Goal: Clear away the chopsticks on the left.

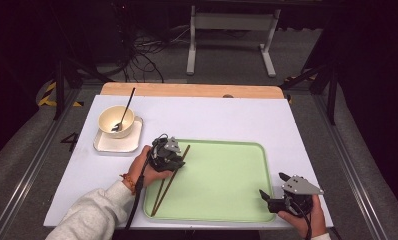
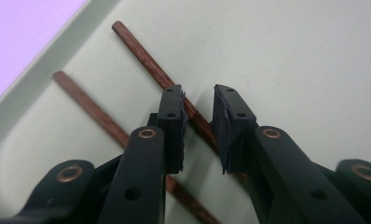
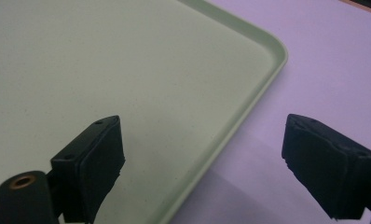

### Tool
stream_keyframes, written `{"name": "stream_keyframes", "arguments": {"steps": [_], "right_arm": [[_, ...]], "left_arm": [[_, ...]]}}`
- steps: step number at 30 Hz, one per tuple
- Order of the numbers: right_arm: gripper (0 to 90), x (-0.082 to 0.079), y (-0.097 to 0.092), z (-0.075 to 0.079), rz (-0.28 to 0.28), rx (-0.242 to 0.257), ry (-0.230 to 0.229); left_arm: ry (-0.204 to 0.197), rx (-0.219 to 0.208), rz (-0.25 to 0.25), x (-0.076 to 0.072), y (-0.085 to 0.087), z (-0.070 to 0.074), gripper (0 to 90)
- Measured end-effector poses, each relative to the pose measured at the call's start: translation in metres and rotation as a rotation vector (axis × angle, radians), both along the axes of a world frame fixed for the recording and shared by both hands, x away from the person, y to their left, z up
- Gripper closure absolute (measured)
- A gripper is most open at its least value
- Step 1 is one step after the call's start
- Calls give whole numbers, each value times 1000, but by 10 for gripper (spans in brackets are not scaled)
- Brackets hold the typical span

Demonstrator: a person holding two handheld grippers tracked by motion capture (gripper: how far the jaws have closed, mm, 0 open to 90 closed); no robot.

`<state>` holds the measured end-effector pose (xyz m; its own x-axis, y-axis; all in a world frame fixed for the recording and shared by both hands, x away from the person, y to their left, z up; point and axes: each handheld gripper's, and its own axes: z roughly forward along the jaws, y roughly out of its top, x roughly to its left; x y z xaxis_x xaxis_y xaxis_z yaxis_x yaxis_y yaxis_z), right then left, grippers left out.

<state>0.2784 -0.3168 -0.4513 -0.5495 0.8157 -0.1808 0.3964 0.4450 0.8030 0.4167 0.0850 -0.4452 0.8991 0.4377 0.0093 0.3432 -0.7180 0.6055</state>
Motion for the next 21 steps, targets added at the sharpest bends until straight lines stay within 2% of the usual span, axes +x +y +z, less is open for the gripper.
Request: {"name": "stream_keyframes", "arguments": {"steps": [1, 3, 9, 15, 18, 21], "right_arm": [[132, 0, 0, 0, -2, -1, 2], [132, 1, 0, -1, 1, 1, 5], [135, 1, 0, 0, -8, 9, -3], [135, 1, -2, 2, -21, 21, -12], [135, 1, -3, 4, -22, 38, -20], [135, 0, -2, 5, -19, 41, -22]], "left_arm": [[-1, 9, 12, -1, 4, 0, 732], [-30, 35, 16, -2, 6, 2, 728], [-55, 62, 28, -3, 20, 2, 721], [-42, 21, 57, -3, 37, 2, 713], [-67, 6, 58, -6, 44, 3, 706], [-77, -39, 45, -6, 48, 2, 699]]}}
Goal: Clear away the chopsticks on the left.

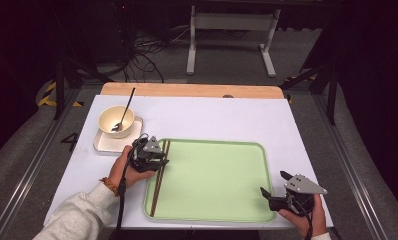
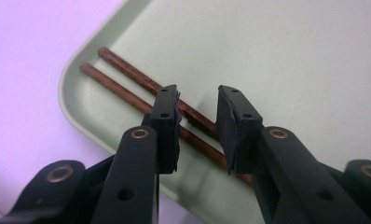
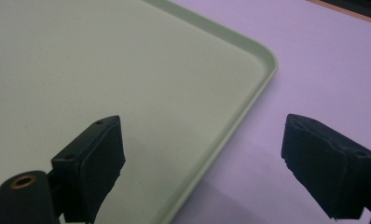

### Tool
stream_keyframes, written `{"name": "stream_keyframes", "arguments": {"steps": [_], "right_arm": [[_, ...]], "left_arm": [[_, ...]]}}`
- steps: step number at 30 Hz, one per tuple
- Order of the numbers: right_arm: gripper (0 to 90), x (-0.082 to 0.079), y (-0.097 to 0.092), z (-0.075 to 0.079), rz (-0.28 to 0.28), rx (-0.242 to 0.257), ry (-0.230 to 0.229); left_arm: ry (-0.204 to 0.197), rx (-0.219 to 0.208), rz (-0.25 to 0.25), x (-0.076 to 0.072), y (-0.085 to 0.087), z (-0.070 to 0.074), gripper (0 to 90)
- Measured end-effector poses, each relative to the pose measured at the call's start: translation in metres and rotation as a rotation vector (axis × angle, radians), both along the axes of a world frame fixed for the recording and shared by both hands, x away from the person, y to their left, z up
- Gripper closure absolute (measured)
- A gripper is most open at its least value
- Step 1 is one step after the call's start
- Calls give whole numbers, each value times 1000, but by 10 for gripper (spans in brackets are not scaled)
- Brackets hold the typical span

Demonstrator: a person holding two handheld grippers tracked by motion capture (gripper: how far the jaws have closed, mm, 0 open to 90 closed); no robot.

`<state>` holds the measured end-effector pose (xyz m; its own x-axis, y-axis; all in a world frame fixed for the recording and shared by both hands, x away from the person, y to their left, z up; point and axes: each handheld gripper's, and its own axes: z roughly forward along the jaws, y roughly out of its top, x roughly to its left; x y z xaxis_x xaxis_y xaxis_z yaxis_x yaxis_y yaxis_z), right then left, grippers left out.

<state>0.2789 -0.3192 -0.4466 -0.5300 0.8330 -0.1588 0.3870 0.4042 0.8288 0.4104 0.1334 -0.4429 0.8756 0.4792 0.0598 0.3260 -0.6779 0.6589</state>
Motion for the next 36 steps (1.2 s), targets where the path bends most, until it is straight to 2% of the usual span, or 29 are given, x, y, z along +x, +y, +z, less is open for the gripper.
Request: {"name": "stream_keyframes", "arguments": {"steps": [3, 8, 10, 11, 14, 16, 19, 21, 29, 32, 34, 36], "right_arm": [[135, 0, -1, 1, -3, 9, 3], [138, 1, -6, 4, -17, 110, 13], [137, 1, -5, 5, -10, 76, 2], [137, 1, -6, 5, -11, 74, -2], [136, 0, -5, 4, -13, 42, -9], [137, 0, -5, 4, -15, 46, -10], [137, -1, -2, 4, -9, 2, -30], [136, -1, -1, 4, -6, -11, -33], [137, 1, 0, 6, -2, -11, -42], [136, 2, -1, 6, -2, -13, -42], [136, 4, -2, 6, -5, -15, -40], [137, 5, -2, 6, -6, -5, -44]], "left_arm": [[12, -53, -20, 1, 3, 0, 708], [-8, -68, -22, 3, 3, 1, 717], [-3, -73, -31, 4, 2, -2, 732], [-7, -59, -32, 3, 0, -2, 735], [-22, -82, -43, 1, 1, 1, 767], [-31, -94, -47, -1, 3, 3, 811], [-27, -96, -54, -3, 7, 5, 827], [-30, -96, -54, -4, 8, 6, 836], [-63, -132, -77, -12, 21, 18, 809], [-75, -124, -73, -13, 23, 21, 787], [-101, -128, -90, -16, 28, 26, 761], [-109, -126, -101, -17, 31, 28, 736]]}}
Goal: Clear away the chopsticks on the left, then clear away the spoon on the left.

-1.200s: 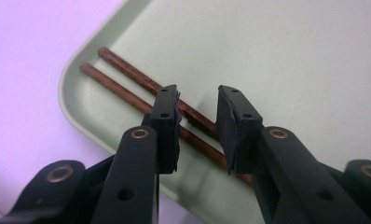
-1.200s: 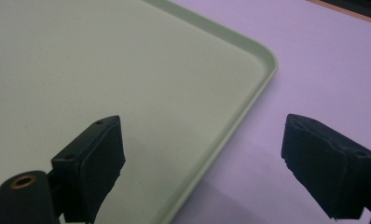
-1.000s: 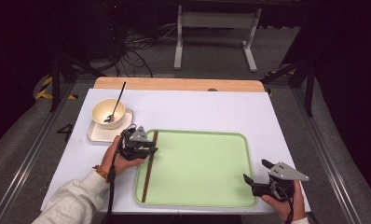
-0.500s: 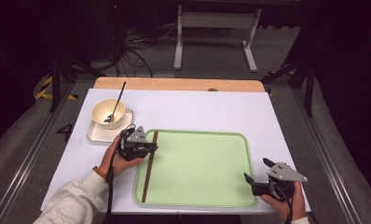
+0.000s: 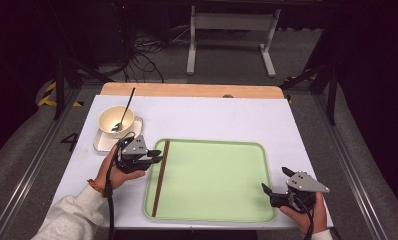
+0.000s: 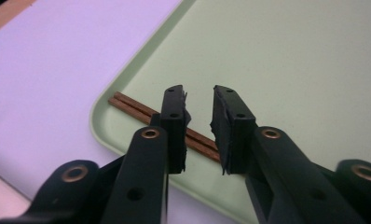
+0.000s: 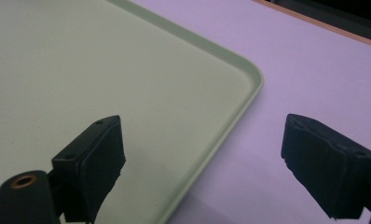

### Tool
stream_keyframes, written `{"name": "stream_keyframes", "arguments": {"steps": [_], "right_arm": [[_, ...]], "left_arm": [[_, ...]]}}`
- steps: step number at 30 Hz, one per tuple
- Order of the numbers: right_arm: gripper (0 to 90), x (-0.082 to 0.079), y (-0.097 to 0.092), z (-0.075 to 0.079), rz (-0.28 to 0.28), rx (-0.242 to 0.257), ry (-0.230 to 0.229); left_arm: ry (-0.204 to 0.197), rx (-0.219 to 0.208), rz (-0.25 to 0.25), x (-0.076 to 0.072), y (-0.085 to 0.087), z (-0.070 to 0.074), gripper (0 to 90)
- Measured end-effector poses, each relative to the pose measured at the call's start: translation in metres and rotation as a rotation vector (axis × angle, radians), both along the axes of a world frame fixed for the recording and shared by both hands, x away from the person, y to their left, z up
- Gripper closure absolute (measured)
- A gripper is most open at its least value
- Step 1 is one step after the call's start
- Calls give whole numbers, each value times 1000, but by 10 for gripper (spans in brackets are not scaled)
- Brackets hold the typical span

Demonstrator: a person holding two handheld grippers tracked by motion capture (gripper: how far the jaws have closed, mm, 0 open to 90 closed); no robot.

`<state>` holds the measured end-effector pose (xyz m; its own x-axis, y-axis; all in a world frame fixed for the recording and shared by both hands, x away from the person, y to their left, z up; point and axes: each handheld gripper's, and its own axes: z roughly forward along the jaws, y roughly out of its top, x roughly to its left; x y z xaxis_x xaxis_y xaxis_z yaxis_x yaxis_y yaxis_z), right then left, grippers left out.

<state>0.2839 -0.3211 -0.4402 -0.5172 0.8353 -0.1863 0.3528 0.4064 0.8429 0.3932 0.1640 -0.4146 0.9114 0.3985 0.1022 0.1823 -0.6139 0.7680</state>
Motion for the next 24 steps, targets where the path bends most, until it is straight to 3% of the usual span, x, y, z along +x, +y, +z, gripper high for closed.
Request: {"name": "stream_keyframes", "arguments": {"steps": [5, 12, 13, 19, 24], "right_arm": [[139, 3, 4, -1, 16, -25, 6], [137, 5, 5, -2, 23, -19, 8], [137, 5, 5, -2, 29, -18, 9], [135, 4, 7, -1, 34, -20, 4], [135, 4, 6, -2, 33, -27, 9]], "left_arm": [[-25, 20, -6, -3, 11, 5, 634], [-43, 5, 97, -2, 27, 10, 421], [-45, 4, 128, -3, 31, 12, 421], [-69, -17, 183, -5, 49, 20, 296], [-74, -46, 221, -3, 66, 24, 270]]}}
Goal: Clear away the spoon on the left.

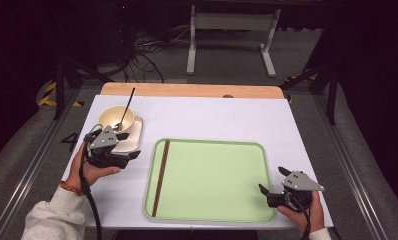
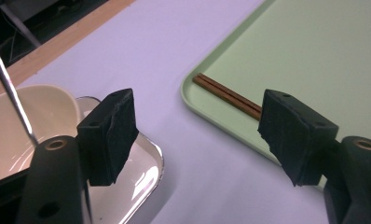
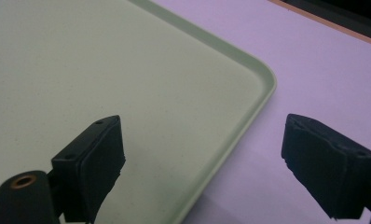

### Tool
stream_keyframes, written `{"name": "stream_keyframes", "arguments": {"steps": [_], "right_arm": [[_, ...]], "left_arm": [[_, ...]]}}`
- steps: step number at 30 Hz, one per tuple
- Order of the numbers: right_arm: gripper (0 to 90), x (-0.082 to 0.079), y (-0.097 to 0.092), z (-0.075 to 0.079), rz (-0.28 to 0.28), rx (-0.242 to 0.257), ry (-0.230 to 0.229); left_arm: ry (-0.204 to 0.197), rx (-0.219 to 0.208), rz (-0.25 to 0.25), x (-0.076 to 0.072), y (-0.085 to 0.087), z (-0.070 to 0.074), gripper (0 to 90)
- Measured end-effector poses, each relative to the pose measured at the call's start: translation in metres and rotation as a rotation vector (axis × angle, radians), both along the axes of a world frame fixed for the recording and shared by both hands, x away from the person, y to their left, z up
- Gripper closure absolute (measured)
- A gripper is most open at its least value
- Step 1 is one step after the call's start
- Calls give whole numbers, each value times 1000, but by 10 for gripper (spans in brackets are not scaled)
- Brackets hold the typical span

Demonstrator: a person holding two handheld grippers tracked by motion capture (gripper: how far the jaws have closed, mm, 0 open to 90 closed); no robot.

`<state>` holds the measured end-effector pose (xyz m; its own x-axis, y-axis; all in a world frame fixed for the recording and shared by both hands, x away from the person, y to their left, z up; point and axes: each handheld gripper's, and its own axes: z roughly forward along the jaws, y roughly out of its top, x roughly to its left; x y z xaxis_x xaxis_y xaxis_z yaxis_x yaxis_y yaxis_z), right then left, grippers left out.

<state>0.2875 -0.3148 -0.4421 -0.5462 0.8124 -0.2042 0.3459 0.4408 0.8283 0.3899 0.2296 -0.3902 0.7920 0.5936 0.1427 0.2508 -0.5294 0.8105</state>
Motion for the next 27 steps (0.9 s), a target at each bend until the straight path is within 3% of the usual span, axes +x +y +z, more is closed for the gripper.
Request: {"name": "stream_keyframes", "arguments": {"steps": [4, 8, 10, 13, 15, 16, 18, 20, 22, 23, 24, 27], "right_arm": [[135, 0, 0, 2, -3, 7, -11], [136, 0, 0, 2, 3, 3, -3], [136, -1, -3, 4, -12, 47, -6], [137, 0, -6, 4, -26, 58, -3], [139, 0, -8, 3, -31, 69, 5], [139, 0, -8, 2, -38, 63, 7], [140, -1, -9, 3, -44, 95, 9], [139, -1, -9, 3, -47, 76, 10], [139, -1, -9, 4, -48, 90, 7], [138, -2, -8, 4, -38, 72, 2], [137, -3, -8, 4, -39, 53, 1], [137, -3, -8, 5, -36, 65, -4]], "left_arm": [[-3, 5, 58, 4, 16, 0, 260], [24, -38, 89, 12, 32, 4, 260], [16, -42, 117, 14, 37, 8, 260], [34, -56, 117, 20, 45, 14, 263], [34, -30, 129, 23, 48, 16, 262], [47, -37, 129, 26, 50, 17, 263], [53, -29, 127, 31, 52, 18, 261], [73, -54, 119, 38, 52, 18, 277], [60, 1, 125, 43, 47, 18, 277], [71, 17, 115, 47, 44, 17, 282], [87, 23, 114, 51, 42, 18, 286], [82, 55, 118, 61, 36, 19, 295]]}}
